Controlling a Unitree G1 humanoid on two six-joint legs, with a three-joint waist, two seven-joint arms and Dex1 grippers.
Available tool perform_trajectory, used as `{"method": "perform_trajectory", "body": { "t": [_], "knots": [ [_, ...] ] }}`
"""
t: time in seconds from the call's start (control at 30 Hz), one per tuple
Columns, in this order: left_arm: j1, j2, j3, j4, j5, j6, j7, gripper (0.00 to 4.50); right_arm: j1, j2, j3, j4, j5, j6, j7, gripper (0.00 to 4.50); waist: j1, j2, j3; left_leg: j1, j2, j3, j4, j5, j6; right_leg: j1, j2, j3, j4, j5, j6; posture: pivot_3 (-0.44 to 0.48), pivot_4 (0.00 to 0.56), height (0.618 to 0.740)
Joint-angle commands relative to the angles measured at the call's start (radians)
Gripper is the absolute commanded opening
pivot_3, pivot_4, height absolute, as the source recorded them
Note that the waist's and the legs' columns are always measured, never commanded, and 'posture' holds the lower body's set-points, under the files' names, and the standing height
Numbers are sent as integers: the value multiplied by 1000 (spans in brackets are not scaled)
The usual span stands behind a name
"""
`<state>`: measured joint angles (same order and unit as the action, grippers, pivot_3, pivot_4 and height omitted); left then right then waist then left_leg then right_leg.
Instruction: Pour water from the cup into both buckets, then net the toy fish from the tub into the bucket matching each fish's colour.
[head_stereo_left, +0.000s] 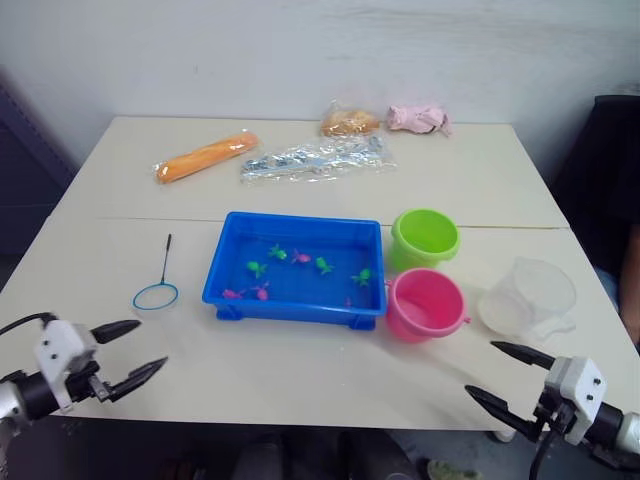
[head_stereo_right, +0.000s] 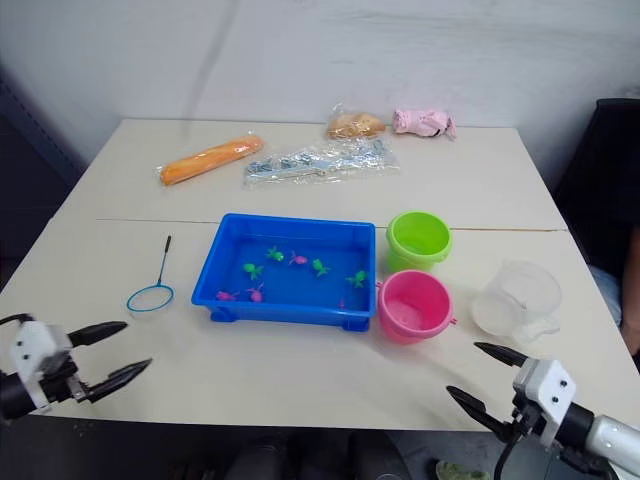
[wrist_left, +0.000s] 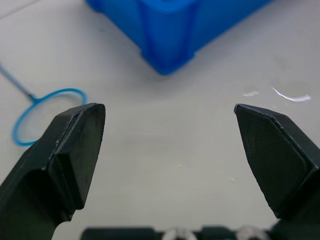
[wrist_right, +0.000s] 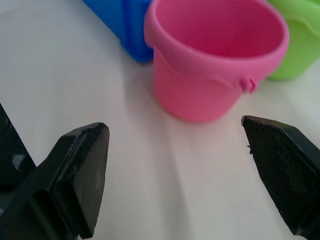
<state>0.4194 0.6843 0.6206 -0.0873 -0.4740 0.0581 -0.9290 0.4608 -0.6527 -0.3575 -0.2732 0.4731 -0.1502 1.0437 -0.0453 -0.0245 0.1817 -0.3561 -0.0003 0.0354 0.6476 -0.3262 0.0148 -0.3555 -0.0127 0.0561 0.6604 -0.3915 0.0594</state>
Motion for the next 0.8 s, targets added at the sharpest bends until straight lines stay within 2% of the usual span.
{"method": "perform_trajectory", "body": {
  "t": [0.03, 0.23, 0.4, 0.6, 0.8],
  "knots": [
    [80, -89, 113, -18, -20, -11, 102, 4456, -50, 16, 30, -73, 81, -10, 34, 4500, -5, 0, 0, 0, 0, 0, 0, 0, 0, 0, 0, 0, 0, 0, 0, 0, 150, 740],
    [144, -255, 266, 14, -41, -15, 309, 4456, -233, 84, 116, -71, 89, -74, 43, 4500, -6, -5, 0, 0, 0, 0, 2, 0, 0, 1, 0, 0, 0, 0, 0, 0, 150, 740],
    [203, -345, 299, -30, -61, 54, 423, 4456, -331, 110, 175, -63, 103, -69, 56, 4500, -3, -8, -1, 1, 0, 0, 2, 0, 0, 2, 0, 0, 0, 0, 0, 0, 150, 740],
    [253, -374, 238, -129, -40, 0, 379, 4456, -337, 92, 155, 14, 92, -102, 91, 4500, 14, -14, -4, 1, 0, 0, 2, 0, 1, 2, 0, 0, -1, 0, 0, 0, 150, 740],
    [213, -273, 155, -223, -79, 18, 266, 4456, -206, 58, 67, 4, 102, -131, 117, 4500, 17, -13, -4, 0, 0, -1, 0, 0, 1, 2, -1, -1, -3, 0, 0, 0, 150, 740]
  ]
}}
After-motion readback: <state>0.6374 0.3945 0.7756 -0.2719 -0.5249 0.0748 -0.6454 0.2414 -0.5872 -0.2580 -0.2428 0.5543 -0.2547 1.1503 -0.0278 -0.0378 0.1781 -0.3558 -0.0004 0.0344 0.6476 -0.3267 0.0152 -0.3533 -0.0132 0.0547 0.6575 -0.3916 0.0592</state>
